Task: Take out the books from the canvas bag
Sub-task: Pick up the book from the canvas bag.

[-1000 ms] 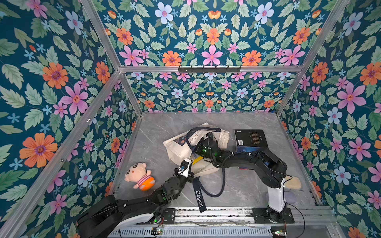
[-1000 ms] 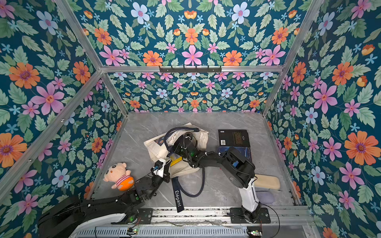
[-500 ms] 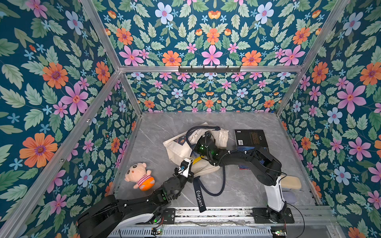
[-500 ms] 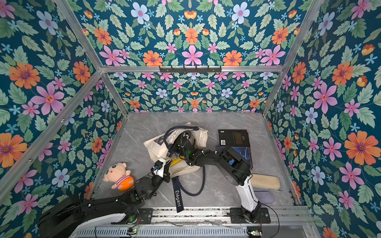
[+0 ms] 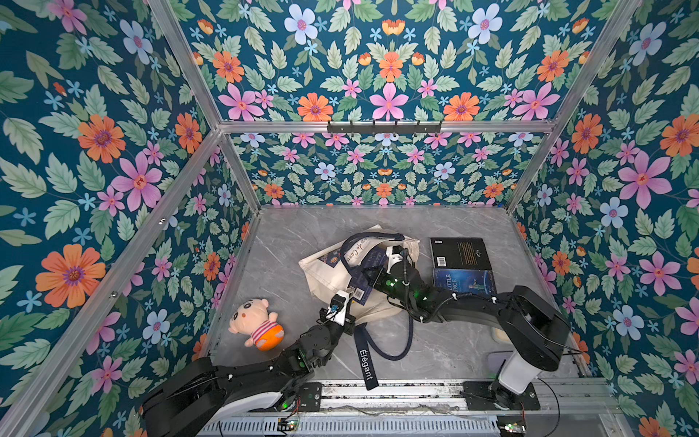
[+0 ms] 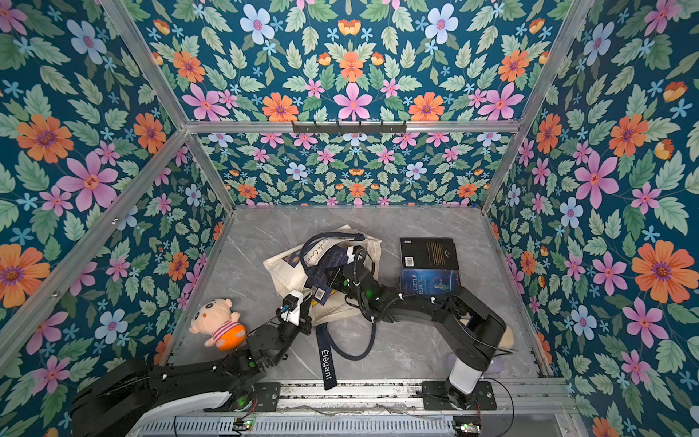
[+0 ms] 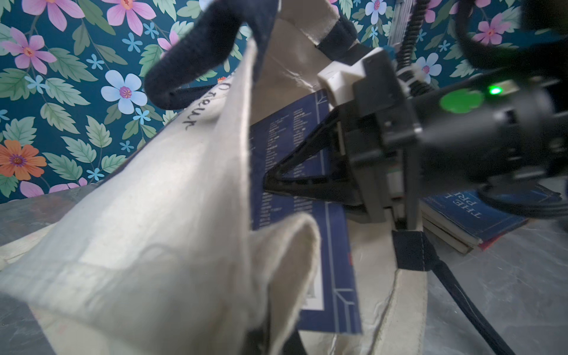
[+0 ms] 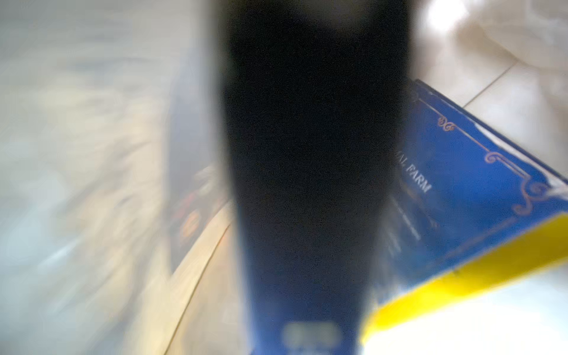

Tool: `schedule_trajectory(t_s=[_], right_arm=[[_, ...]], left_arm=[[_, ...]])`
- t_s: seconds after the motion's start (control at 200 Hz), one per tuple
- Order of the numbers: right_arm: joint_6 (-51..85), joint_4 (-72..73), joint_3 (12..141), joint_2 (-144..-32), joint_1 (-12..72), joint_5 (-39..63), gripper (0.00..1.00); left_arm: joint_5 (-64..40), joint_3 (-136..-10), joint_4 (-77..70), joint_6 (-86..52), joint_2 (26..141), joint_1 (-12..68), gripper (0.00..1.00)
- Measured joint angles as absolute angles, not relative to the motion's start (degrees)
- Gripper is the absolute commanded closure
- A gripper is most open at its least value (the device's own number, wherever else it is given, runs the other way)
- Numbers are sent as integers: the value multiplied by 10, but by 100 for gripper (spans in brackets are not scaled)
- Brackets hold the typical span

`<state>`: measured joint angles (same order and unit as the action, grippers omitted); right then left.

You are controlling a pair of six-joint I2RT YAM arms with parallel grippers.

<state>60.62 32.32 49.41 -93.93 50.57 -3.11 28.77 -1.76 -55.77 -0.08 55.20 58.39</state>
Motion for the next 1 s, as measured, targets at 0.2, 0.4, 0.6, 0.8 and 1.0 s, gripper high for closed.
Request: schedule_trajectory(t_s=[0.2,0.4,0.6,0.8,1.0], right_arm=[[570,321,425,-819,505,-32,100],[535,289,377,-702,506,-53,100],[511,233,318,-550,486,-148,100],[529,165,277,-457,406,-201,100],[554,120,258,-415,338,-230,100]], left_arm=[[311,-17,-557,-1,549,584,100],[319,-20,-556,-1,556,584,100],[324,-21,-553,0,557,585,100],[336,-21,-547,7,555,585,100],[352,-21,-541,15,555,585,100]])
